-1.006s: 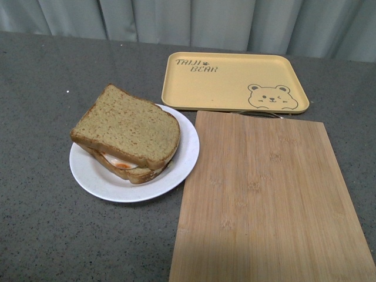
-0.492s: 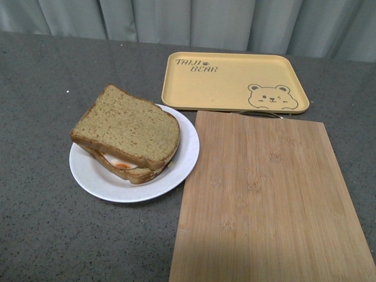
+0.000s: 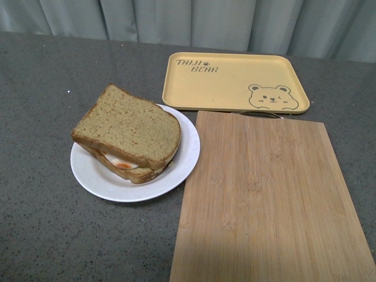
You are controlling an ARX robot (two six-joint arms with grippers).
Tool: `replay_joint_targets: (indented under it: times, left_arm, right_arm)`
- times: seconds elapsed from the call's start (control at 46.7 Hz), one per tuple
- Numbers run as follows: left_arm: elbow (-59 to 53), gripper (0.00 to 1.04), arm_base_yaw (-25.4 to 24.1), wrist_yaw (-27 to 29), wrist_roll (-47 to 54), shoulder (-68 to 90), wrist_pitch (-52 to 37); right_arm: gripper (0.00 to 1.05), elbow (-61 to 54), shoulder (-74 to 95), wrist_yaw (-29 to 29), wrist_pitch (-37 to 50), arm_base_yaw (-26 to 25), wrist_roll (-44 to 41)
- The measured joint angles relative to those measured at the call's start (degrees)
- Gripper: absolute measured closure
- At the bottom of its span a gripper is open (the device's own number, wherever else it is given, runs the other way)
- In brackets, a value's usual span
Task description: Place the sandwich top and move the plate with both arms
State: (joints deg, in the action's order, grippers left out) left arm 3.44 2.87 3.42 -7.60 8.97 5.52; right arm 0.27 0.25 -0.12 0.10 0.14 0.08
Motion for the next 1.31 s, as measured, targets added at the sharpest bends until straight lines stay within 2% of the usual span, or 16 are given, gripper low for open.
replay_joint_targets:
  times: [0.043, 0.086, 0.15, 0.257, 0.364, 0.449, 0.771, 1.263, 1.284, 1.306]
  left_arm:
    - [0.11, 0.07, 2.23, 1.27, -3.15, 6.25, -3.04]
    - [0.83, 0.07, 4.09, 1.77, -6.73, 13.42, -7.63]
    - [3.30, 0.07, 5.16, 0.59, -12.24, 26.03, -15.58]
    - [8.09, 0.07, 5.64, -2.10, -20.28, 44.81, -23.74]
    - [12.46, 0.07, 7.15, -5.40, -27.45, 61.48, -25.77]
    - [15.19, 0.07, 8.04, -5.53, -31.82, 70.03, -27.76]
    - [20.06, 0.07, 10.29, -4.07, -43.17, 87.21, -33.27]
    - [25.07, 0.07, 13.40, -2.03, -45.94, 96.63, -35.12]
    - [26.99, 0.22, 14.08, -1.90, -47.04, 98.29, -33.70]
    - [27.26, 0.26, 14.16, -1.88, -47.17, 98.55, -33.44]
  right_arm:
    - [0.12, 0.00, 0.00, 0.00, 0.00, 0.00, 0.00]
    - [0.08, 0.00, 0.00, 0.00, 0.00, 0.00, 0.04]
    - [0.10, 0.00, 0.00, 0.00, 0.00, 0.00, 0.02]
    - [0.09, 0.00, 0.00, 0.00, 0.00, 0.00, 0.02]
    - [0.09, 0.00, 0.00, 0.00, 0.00, 0.00, 0.02]
    - [0.09, -0.02, 0.00, 0.00, 0.00, 0.00, 0.02]
    - [0.09, -0.02, 0.00, 0.00, 0.00, 0.00, 0.02]
    - [0.09, 0.00, 0.00, 0.00, 0.00, 0.00, 0.02]
    - [0.09, 0.00, 0.00, 0.00, 0.00, 0.00, 0.02]
    - [0.09, -0.02, 0.00, 0.02, 0.00, 0.00, 0.02]
